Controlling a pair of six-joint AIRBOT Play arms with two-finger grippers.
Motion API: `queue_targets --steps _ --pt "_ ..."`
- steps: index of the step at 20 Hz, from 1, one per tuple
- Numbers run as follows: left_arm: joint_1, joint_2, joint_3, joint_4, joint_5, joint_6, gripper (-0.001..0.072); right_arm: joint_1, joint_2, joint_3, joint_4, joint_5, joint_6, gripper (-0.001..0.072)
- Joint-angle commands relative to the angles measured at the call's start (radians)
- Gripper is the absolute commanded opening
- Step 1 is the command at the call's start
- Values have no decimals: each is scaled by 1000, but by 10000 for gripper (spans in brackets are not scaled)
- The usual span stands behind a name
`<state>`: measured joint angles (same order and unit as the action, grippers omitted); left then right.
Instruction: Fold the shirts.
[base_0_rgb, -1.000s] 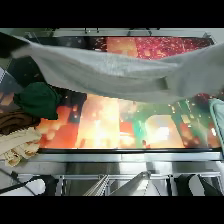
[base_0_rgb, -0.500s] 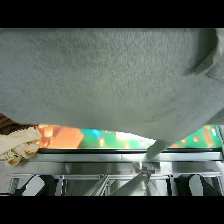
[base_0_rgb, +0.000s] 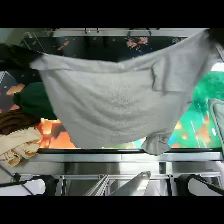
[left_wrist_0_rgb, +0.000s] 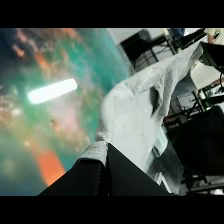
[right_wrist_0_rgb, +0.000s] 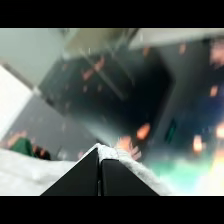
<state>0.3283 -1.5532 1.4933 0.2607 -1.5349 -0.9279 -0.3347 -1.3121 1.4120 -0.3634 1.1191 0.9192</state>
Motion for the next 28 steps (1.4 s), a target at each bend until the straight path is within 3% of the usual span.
queue_targets --steps 1,4,7,12,16,21,22,23,24,28 --pt "-117 -366 180 149 45 -60 18 95 -292 2 -55 -93 -11 12" --pt "-129 -610 415 156 50 -147 18 92 -421 3 24 -174 -87 12" --pt "-122 -726 560 181 91 -185 19 68 -454 3 55 -234 -154 12" --pt "-115 -748 555 247 127 -205 21 16 -485 3 -24 -172 -160 12" --pt "-101 -748 535 371 82 -267 21 -13 -492 3 -214 -151 -92 13" --pt "-129 -749 535 377 64 -266 23 -5 -521 2 -247 -130 -76 14" --pt "-133 -748 535 376 47 -266 136 -2 -525 2 -275 -130 -42 25" --pt "-132 -748 539 376 28 -267 281 -3 -523 3 -314 -124 -11 147" --pt "-131 -748 555 377 -11 -272 286 -12 -512 3 -367 -114 39 280" --pt "-54 -674 583 378 -130 -361 285 -93 -416 3 -583 72 198 289"
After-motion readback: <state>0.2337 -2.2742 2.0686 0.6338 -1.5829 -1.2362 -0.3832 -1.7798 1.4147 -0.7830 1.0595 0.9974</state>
